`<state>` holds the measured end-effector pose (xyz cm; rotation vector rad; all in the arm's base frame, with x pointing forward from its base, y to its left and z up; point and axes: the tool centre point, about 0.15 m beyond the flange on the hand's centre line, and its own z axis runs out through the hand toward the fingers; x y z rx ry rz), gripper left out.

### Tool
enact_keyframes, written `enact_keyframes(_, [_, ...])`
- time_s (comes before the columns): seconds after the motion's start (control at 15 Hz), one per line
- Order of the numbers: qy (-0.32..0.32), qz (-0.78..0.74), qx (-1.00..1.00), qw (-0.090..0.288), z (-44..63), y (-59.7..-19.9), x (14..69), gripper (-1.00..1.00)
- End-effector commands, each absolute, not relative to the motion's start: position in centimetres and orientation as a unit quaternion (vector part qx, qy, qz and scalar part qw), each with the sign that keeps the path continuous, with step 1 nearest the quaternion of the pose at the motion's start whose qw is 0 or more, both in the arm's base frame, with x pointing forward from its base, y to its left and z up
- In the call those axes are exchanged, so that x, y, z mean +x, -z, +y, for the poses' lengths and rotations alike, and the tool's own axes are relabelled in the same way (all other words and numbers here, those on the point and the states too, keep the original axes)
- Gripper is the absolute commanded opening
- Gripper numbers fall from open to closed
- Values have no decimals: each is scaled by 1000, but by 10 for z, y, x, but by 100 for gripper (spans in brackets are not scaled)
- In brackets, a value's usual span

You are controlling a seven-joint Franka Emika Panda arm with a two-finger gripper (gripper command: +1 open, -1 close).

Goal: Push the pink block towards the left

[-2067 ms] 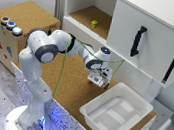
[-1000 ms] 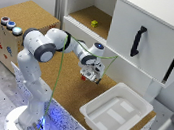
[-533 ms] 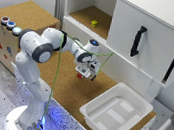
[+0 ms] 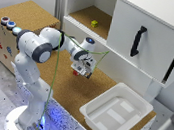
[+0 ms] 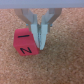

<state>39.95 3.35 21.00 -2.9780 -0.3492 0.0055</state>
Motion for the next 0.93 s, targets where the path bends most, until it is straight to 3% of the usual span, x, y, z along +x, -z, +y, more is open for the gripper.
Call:
enact_keyframes(0.0, [-2,-163,-983,84,74,-208,390,-100])
enact_keyframes(0.4, [-8,-264,-960,92,125,-222,376,-100])
enact_keyframes(0.6, [-14,-267,-957,109,133,-228,369,-100])
enact_keyframes(0.87, [-8,-248,-963,105,122,-233,366,-100])
